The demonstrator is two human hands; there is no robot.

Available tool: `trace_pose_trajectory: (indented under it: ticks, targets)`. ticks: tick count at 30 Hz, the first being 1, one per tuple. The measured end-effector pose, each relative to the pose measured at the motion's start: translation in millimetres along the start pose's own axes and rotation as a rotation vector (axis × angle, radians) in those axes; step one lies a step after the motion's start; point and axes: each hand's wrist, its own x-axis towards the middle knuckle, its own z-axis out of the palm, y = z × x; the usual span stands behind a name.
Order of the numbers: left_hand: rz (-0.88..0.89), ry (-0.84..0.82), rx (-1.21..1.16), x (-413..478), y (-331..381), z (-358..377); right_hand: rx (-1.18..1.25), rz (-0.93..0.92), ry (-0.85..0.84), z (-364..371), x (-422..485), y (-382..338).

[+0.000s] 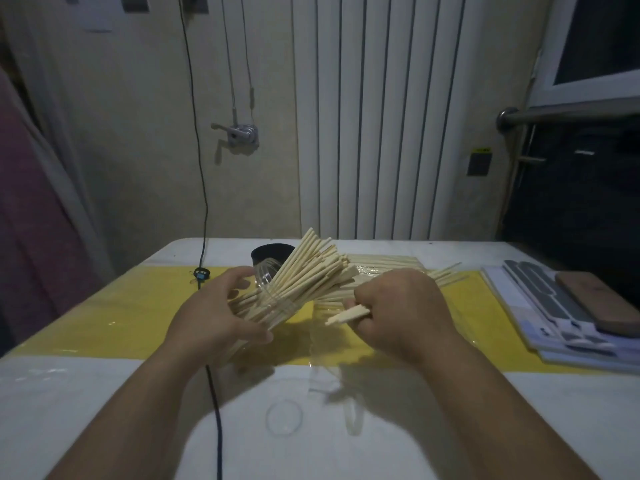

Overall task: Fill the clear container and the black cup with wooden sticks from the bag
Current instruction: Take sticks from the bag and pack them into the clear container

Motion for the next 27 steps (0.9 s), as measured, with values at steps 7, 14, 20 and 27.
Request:
trace_pose_trajectory:
  ticks: [7,14,20,27]
  targets:
    - [0.018,-0.004,0.022,0.0,-0.6,0.1,0.115,-0.010,0.550,14.0,-2.0,7.5]
    - [0.027,-0.006,0.052,0.5,-3.2,1.6,0.338,0.068,0.605,12.9,-3.5,2.1]
    - [0.048,-0.002,0.117,0.1,-3.0,2.3,0.836,0.274,0.774,0.1,-2.7,-4.7]
    - [0.059,-0.006,0.211,-1.6,0.0,3.6,1.357,0.653,0.574,-3.7,-0.9,-21.4]
